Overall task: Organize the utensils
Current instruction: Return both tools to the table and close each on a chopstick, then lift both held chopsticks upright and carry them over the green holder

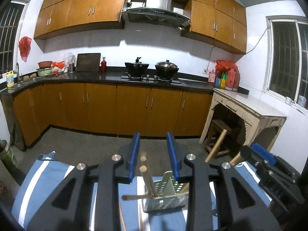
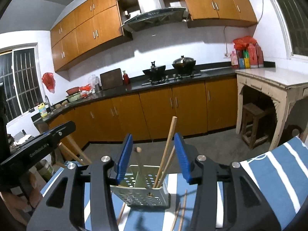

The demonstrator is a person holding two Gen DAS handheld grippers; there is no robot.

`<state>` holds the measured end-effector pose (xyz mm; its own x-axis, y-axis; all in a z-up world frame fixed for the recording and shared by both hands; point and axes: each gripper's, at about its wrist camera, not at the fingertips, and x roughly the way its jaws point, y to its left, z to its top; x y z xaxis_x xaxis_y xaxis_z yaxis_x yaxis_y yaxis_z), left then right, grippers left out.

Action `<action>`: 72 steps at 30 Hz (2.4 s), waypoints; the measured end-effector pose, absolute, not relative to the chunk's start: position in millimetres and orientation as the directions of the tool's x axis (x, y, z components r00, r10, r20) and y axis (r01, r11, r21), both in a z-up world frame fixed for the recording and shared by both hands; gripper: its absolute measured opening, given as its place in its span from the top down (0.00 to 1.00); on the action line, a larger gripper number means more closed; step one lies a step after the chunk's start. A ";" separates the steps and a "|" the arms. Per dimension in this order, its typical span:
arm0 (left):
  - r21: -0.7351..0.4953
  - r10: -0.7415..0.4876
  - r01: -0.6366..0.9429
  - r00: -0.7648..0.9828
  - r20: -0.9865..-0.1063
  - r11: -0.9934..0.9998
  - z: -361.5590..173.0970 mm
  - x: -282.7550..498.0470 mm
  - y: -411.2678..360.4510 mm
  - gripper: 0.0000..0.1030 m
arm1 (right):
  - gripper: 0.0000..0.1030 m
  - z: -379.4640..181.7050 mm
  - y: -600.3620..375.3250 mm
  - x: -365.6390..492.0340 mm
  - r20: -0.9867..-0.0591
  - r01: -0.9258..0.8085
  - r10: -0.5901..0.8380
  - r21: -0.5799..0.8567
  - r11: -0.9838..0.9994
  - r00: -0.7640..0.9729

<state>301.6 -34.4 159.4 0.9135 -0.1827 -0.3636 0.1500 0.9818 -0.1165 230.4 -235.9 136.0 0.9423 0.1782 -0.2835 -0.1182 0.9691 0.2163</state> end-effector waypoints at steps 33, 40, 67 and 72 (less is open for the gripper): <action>-0.067 -0.087 0.056 0.662 -0.745 0.996 -59.9 214.1 28.6 0.63 | 0.73 -75.6 -227.8 188.1 -0.751 -0.011 0.117 0.144 0.990 0.650; -0.081 -0.111 0.075 0.636 -0.763 0.994 -66.1 220.4 13.0 0.63 | 0.92 -78.5 -233.9 185.6 -0.748 0.015 0.059 0.092 0.996 0.661; 0.002 -0.043 0.071 0.625 -0.780 0.997 -82.3 244.6 33.3 0.91 | 0.92 -79.9 -282.9 195.1 -0.746 0.161 -0.035 0.097 0.982 0.665; -0.006 -0.048 0.070 0.624 -0.780 0.998 -82.7 244.8 34.9 0.91 | 0.92 -79.8 -279.9 193.7 -0.746 0.155 -0.034 0.094 0.983 0.665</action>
<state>244.8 34.9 -82.7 0.6240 -0.0483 -0.7799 0.0695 0.9976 -0.0062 193.7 -279.9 -79.8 0.6651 -0.0339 -0.7459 0.1554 0.9834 0.0938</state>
